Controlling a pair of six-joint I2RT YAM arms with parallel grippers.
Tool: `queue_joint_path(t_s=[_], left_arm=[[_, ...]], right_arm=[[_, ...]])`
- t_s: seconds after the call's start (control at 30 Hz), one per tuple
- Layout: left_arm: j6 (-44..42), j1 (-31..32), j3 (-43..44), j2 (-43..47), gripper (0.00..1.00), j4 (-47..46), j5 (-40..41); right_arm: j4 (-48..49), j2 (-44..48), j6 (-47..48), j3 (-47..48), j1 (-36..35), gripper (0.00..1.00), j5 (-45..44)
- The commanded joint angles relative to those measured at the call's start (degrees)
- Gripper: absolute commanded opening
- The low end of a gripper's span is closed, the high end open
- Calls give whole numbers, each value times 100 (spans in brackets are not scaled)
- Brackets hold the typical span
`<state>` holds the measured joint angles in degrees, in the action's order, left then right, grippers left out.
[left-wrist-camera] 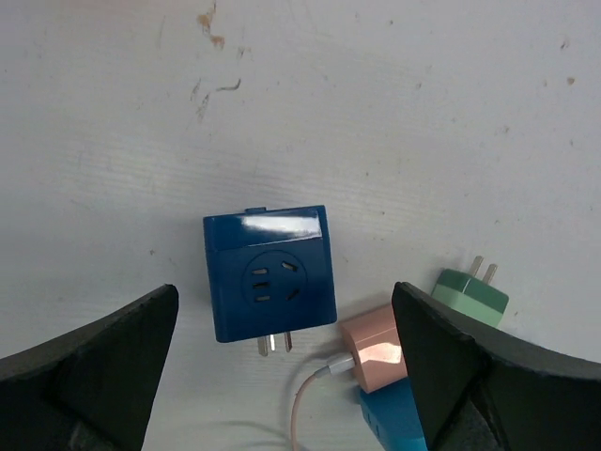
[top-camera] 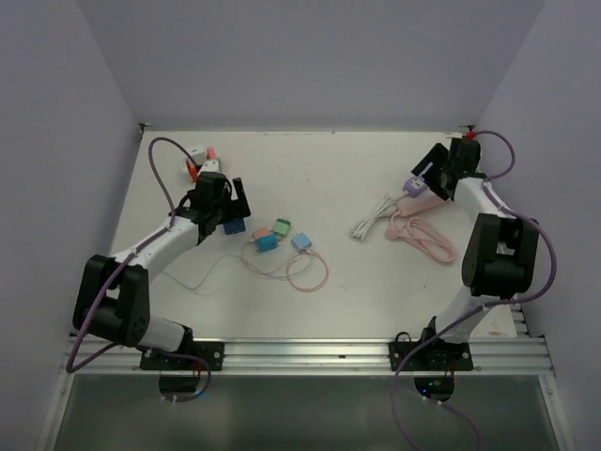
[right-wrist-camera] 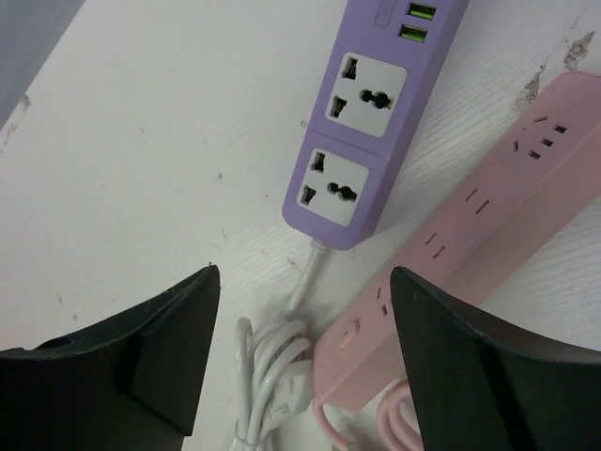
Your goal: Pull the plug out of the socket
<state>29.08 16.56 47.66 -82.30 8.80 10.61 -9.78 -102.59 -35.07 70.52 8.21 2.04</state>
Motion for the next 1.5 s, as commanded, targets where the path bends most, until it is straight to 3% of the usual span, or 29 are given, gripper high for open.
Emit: queue_joint_path(t_s=[0.0,0.3,0.7,0.8,1.03,1.3,1.47], left_arm=[[71,-126,576,-22,100,201,169],[19,-705,1658,-567,100,421,617],[-622,-1322,2933,-1938,100,-624,1276],[-938,-1330,3065,-2140,100,-1194,1435],[-1089,-1330,3706,-2878,97,-1223,1602],[-1369,-1330,4181,-3538,88,-1135,1813],[-1572,-1322,4190,-3670,69,-1231,1734]], right_arm=[[-349,677,246,147,-3,78,94],[-665,1995,571,-469,-748,88,508],[-481,3121,1195,-1716,-2208,97,1061],[-384,3253,1239,-2138,-2349,97,1246],[-437,3438,1345,-2429,-2411,97,1351],[-534,3482,1503,-2438,-2403,97,1377],[-490,3500,1512,-2534,-2403,97,1430]])
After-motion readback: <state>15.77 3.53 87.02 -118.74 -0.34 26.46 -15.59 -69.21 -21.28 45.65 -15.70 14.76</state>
